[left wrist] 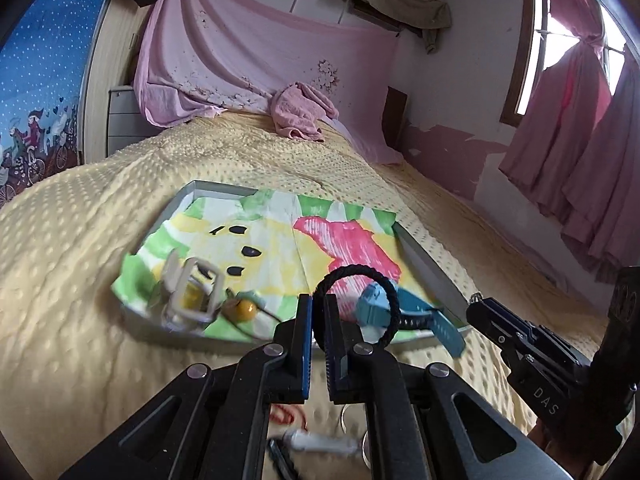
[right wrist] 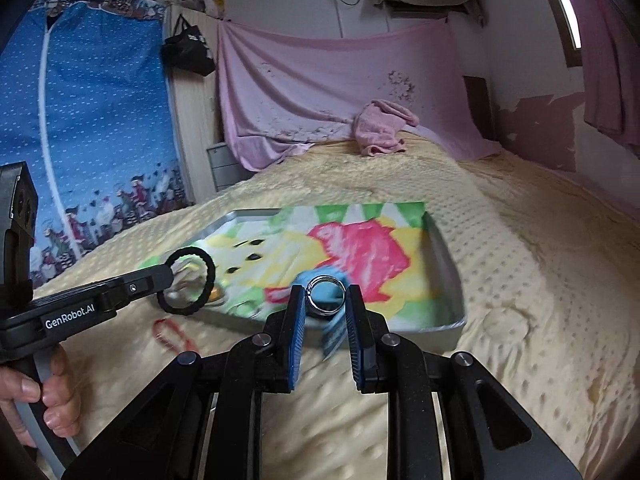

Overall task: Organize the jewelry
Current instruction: 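Carry the hair tie into the tray and open the left tool while the right tool releases the ring there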

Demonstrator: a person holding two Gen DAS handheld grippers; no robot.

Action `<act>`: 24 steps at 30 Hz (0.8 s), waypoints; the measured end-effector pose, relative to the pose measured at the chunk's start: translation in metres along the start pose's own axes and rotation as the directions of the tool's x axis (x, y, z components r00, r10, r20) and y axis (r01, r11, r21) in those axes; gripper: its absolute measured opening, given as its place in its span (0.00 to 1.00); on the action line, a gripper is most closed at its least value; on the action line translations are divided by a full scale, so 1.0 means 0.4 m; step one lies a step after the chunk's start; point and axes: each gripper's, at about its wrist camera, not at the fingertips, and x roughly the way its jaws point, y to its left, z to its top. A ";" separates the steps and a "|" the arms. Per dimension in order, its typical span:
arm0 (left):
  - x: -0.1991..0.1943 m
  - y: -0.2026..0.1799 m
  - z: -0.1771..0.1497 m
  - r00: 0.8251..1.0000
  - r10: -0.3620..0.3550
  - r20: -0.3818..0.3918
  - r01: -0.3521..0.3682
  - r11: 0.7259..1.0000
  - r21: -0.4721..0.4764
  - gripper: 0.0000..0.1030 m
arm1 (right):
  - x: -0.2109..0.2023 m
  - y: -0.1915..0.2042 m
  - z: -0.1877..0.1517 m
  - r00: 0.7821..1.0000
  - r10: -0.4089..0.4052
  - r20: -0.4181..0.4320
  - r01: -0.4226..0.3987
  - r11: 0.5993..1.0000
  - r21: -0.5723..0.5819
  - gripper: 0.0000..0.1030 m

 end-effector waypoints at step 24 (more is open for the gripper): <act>0.196 -0.033 -0.013 0.965 0.115 -0.236 -0.095 0.991 0.095 0.07 | 0.181 -0.062 -0.022 0.964 -0.081 -0.252 0.078 0.997 -0.023 0.18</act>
